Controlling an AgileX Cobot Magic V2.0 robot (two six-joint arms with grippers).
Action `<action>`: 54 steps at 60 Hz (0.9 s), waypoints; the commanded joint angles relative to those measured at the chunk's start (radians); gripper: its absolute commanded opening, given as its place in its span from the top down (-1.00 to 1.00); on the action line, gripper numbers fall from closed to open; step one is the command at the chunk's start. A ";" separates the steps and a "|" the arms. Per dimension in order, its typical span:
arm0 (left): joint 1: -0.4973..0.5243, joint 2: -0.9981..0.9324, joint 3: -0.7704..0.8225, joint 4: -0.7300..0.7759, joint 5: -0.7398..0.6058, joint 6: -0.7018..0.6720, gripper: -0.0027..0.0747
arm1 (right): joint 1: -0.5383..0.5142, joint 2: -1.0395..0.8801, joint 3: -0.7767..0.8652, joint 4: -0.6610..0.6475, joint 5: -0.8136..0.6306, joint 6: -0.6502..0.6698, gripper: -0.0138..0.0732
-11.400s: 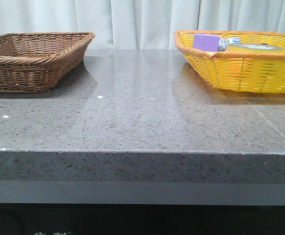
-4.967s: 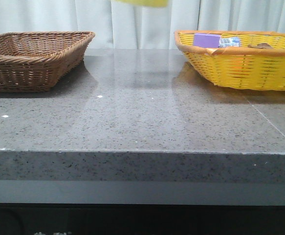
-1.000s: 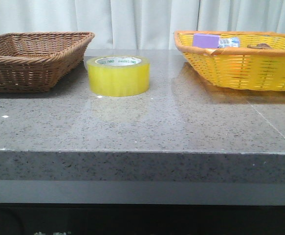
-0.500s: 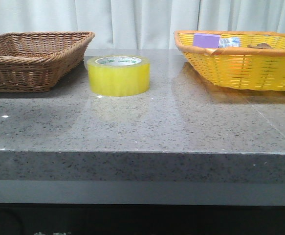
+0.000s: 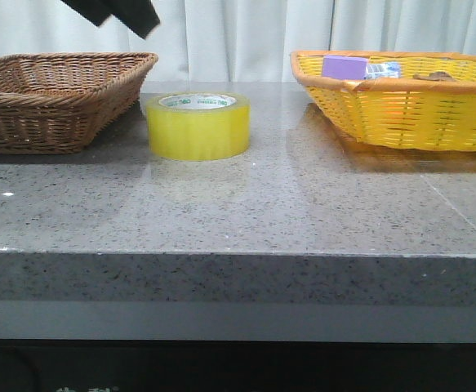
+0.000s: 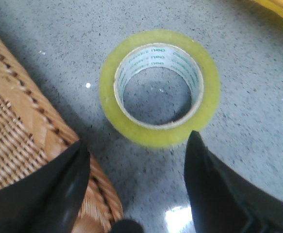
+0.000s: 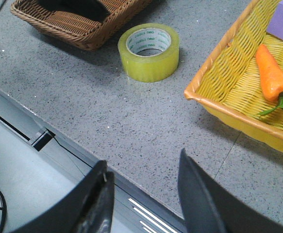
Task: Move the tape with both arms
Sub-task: 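Lower the left gripper into the tape roll's hole and grip it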
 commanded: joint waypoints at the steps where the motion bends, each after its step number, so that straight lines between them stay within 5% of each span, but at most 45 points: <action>1: -0.010 0.015 -0.094 -0.016 -0.024 0.000 -0.15 | -0.003 0.000 -0.024 0.017 -0.062 -0.002 -0.12; 54: -0.066 0.349 -0.363 0.112 0.013 0.052 -0.15 | -0.003 0.000 -0.024 0.017 -0.062 -0.002 -0.12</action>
